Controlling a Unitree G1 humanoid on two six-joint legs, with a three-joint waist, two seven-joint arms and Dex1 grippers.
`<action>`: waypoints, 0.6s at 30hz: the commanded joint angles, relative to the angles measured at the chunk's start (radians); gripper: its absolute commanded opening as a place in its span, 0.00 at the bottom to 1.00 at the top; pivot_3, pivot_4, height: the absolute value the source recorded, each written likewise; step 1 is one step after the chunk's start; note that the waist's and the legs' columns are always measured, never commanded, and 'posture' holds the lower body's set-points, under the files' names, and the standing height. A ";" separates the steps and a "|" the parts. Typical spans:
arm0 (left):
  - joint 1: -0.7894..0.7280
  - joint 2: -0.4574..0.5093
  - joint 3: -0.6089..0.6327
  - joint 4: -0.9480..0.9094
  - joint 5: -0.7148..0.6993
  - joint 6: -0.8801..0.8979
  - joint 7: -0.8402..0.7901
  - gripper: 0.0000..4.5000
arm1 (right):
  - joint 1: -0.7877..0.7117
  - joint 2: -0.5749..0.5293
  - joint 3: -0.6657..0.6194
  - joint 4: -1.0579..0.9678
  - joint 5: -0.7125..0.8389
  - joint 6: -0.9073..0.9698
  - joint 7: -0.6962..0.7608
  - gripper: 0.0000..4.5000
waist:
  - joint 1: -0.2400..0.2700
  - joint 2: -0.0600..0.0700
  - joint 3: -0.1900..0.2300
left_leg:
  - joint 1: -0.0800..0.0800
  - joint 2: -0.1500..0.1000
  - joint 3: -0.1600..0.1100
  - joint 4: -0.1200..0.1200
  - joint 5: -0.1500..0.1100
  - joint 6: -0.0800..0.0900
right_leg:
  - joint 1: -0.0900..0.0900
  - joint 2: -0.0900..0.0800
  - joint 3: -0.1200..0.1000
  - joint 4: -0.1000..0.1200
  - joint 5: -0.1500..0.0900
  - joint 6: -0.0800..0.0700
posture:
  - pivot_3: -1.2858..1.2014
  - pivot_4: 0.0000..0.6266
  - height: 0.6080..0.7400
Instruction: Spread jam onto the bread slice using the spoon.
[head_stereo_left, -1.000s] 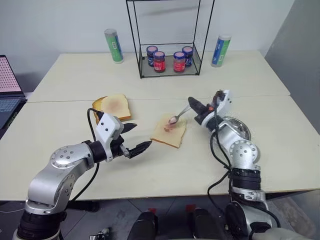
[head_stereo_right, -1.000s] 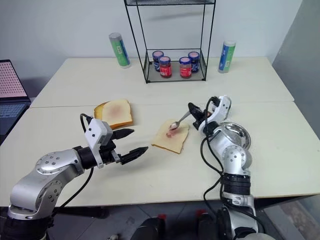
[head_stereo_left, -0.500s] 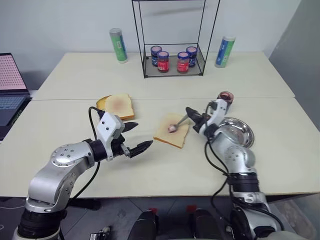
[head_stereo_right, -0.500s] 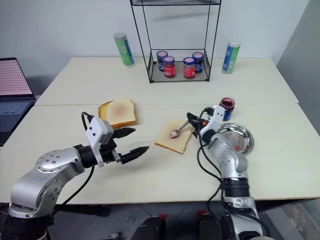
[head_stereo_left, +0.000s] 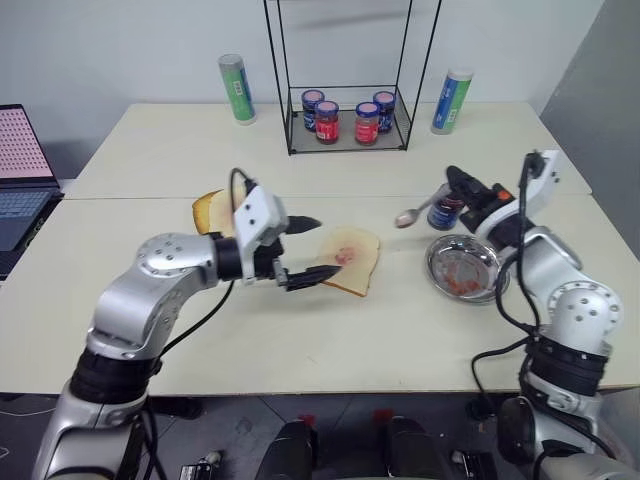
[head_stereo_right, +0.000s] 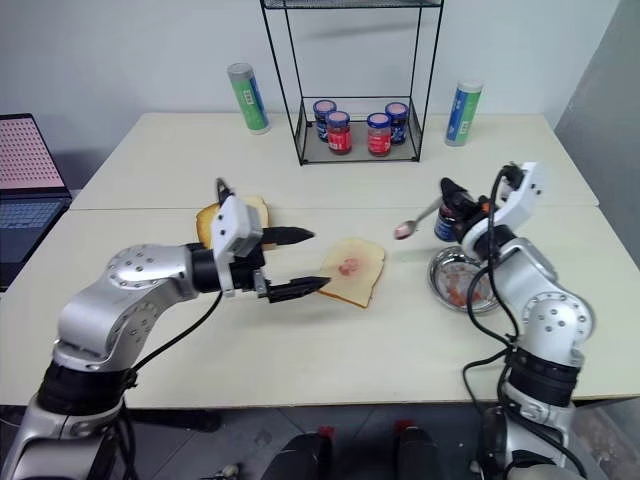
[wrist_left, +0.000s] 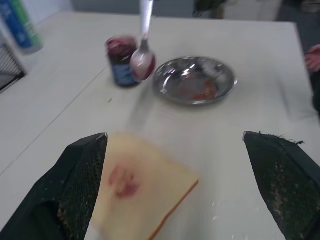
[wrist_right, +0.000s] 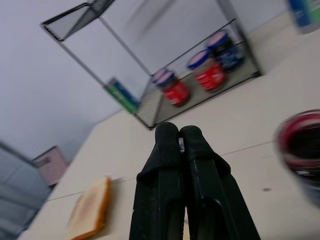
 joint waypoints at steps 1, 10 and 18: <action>-0.086 -0.066 -0.089 0.068 0.040 -0.036 -0.039 1.00 | 0.057 -0.072 -0.090 -0.032 0.018 -0.023 -0.011 0.01 | -0.003 0.000 0.000 | 0.001 0.000 0.002 0.000 0.000 0.000 | 0.000 0.000 0.001 0.000 0.000 0.000 | 0.52 0.24 1.00; -0.122 -0.167 -0.181 0.247 0.144 -0.142 -0.077 1.00 | 0.129 -0.090 -0.069 0.175 -0.059 -0.124 0.124 0.01 | -0.030 0.000 0.000 | 0.002 0.001 0.006 -0.002 0.000 0.000 | -0.002 0.004 0.004 0.002 0.000 0.000 | 0.52 0.24 1.00; -0.097 -0.170 -0.170 0.236 0.164 -0.136 -0.076 1.00 | 0.114 -0.104 -0.002 0.396 -0.177 -0.234 0.278 0.06 | -0.026 0.000 0.000 | 0.002 0.001 0.005 0.000 0.000 0.000 | -0.002 0.003 0.004 0.002 0.000 0.000 | 0.52 0.24 1.00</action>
